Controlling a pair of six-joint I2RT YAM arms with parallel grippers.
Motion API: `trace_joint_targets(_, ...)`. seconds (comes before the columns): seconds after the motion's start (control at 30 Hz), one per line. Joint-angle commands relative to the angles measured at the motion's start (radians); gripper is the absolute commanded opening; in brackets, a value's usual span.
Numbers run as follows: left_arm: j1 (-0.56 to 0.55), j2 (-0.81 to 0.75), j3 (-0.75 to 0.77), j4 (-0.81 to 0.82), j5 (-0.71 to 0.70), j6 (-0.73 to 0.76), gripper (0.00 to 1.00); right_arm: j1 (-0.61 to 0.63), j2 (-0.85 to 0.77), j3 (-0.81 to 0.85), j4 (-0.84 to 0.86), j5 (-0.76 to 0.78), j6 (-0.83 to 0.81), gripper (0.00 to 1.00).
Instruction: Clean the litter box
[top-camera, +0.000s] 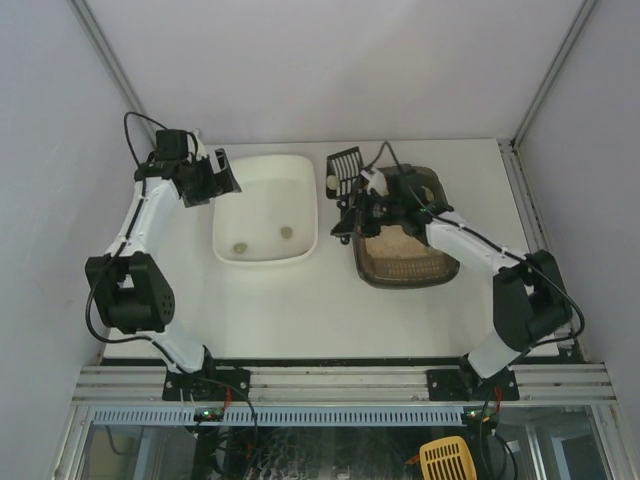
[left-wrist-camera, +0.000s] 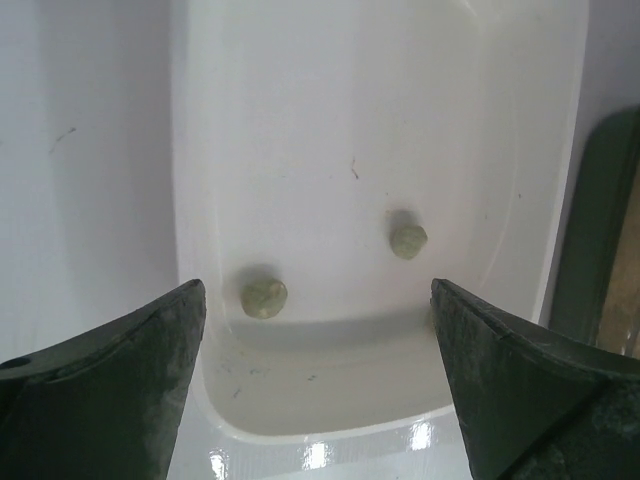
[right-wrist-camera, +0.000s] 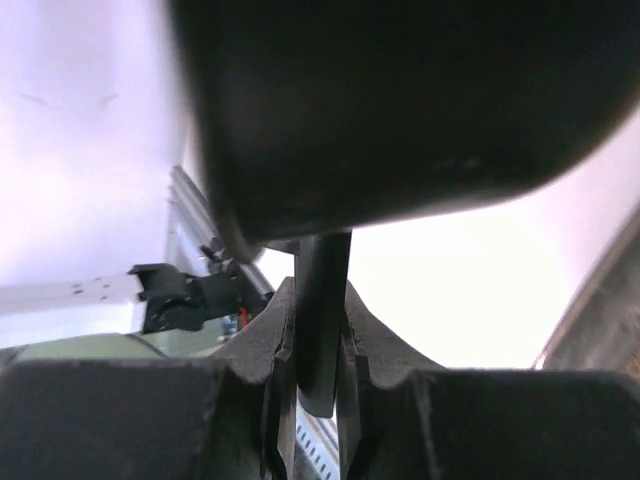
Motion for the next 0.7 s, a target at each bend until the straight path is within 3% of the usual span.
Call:
trace_joint_targets(0.0,0.038,-0.102,-0.016,0.052,-0.112,-0.101,0.97,0.152,0.141,0.281,-0.392,0.355,-0.212,0.0)
trace_joint_targets(0.1,0.077,-0.111,-0.026,0.055,-0.13,-0.136,0.96,0.25,0.288,0.51,-0.576,0.53,-0.267,0.0)
trace_joint_targets(0.23,0.122,-0.139,-0.071,0.081,-0.104,-0.167,0.96,0.422,0.486,0.823,-0.808,0.974,-0.366,0.0)
trace_joint_targets(0.3,0.129,-0.158,-0.09,0.098,-0.11,-0.168,0.96,0.474,0.569,0.951,-0.903,1.117,-0.387,0.0)
trace_joint_targets(0.43,0.13,-0.19,-0.124,0.119,-0.115,-0.169,0.96,0.526,0.658,1.06,-0.969,1.276,-0.412,0.0)
trace_joint_targets(0.67,0.13,-0.216,-0.158,0.142,-0.116,-0.166,0.95,0.549,0.644,1.06,-0.937,1.369,-0.43,0.0)
